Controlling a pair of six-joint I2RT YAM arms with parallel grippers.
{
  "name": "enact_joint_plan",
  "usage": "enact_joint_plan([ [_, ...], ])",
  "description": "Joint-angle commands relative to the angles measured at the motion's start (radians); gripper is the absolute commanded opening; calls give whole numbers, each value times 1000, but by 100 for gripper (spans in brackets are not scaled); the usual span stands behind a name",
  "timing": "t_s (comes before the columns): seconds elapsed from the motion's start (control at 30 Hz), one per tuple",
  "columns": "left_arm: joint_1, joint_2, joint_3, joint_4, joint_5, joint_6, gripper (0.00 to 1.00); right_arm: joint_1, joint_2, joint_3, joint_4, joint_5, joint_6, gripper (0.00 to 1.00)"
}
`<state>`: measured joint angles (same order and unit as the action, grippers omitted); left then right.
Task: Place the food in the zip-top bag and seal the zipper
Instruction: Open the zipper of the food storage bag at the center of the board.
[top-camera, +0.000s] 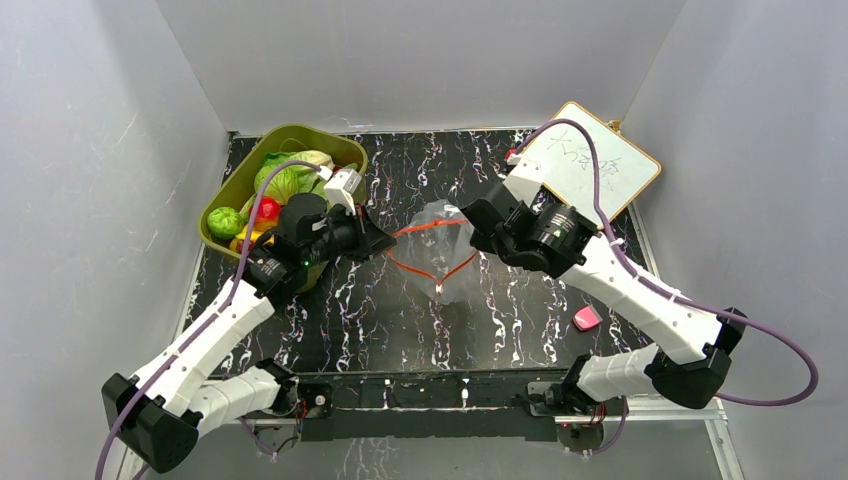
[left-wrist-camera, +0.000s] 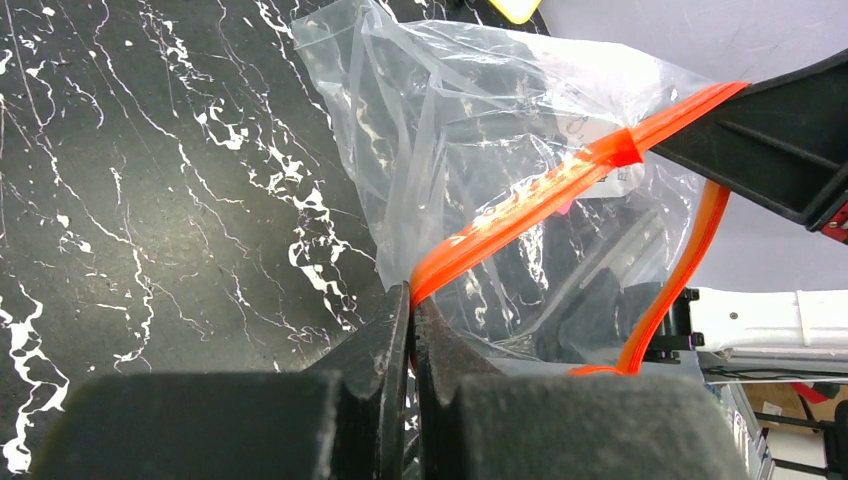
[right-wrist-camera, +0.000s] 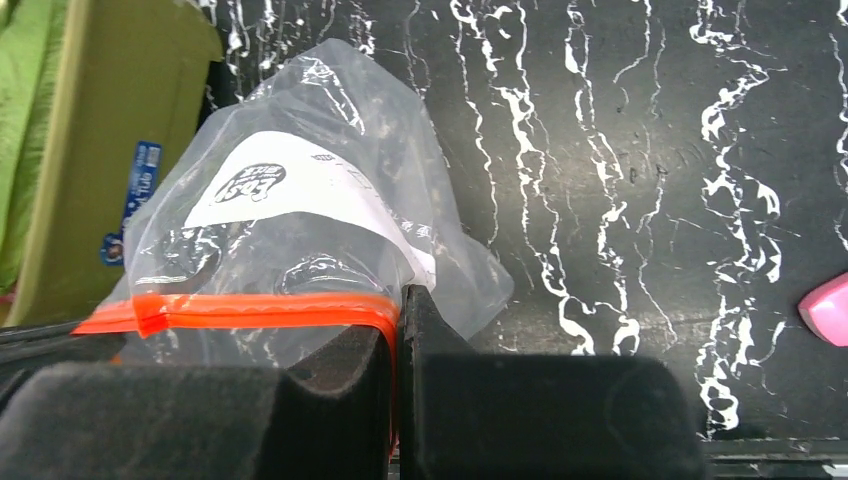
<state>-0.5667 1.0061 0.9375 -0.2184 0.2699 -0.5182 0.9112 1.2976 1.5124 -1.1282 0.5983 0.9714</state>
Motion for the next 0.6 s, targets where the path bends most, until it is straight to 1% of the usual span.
enact_joint_plan([
  [0.0,11,1,11,-24,1,13,0,-9,-42,-23,-51,92,-10,0],
  [0.07,10,2,-2,29,56,-18,0,-9,-50,-52,49,8,-51,1],
  [0.17,9,-5,-23,79,96,-61,0,-9,-70,-101,163,-108,-89,16],
  [0.23,10,-11,-41,102,109,-87,0,-9,-83,-134,223,-161,-99,22],
  [0.33,10,-13,-69,148,122,-115,0,-9,-102,-187,294,-221,-93,22],
  [0.4,11,-7,-73,150,121,-118,0,-9,-109,-206,314,-240,-74,19],
  [0.5,10,1,-71,140,114,-113,0,-8,-117,-207,296,-207,-52,15],
  [0.53,11,0,-72,138,110,-113,0,-8,-124,-207,290,-191,-47,15],
  [0.57,11,-1,-73,136,106,-114,0,-8,-129,-209,288,-181,-44,17],
])
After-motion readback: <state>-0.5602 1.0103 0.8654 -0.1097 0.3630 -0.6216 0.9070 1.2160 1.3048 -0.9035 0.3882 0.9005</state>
